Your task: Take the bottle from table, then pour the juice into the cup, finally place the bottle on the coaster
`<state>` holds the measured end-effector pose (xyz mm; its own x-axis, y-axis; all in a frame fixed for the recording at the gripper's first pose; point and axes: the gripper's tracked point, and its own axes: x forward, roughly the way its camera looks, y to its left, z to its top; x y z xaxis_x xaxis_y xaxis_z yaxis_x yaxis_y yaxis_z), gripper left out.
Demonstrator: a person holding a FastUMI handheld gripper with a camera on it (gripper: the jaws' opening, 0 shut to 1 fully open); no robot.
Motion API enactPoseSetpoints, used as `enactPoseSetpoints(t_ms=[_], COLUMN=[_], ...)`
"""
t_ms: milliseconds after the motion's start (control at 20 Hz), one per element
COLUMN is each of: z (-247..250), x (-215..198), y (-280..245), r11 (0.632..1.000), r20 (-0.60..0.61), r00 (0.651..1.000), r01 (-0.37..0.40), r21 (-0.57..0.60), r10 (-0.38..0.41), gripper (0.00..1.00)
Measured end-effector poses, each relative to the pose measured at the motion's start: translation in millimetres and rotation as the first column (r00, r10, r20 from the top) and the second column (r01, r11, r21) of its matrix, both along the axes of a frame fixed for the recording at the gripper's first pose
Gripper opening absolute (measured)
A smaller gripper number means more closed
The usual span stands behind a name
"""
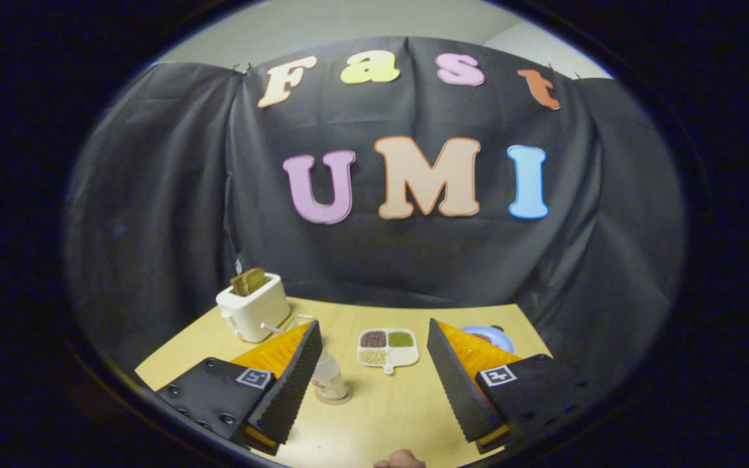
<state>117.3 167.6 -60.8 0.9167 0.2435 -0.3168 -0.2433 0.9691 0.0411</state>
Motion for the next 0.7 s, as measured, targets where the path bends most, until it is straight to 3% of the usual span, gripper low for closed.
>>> enactPoseSetpoints(t_ms=[350,700], z=[108,159], x=[10,19], y=[-87,-174], r11=[0.986,0.964], r20=[0.146,0.213], r00=[0.975,0.94], r01=[0.163,0.262], r21=[0.028,0.04], r10=[-0.166,-0.265], gripper=[0.99,0.99])
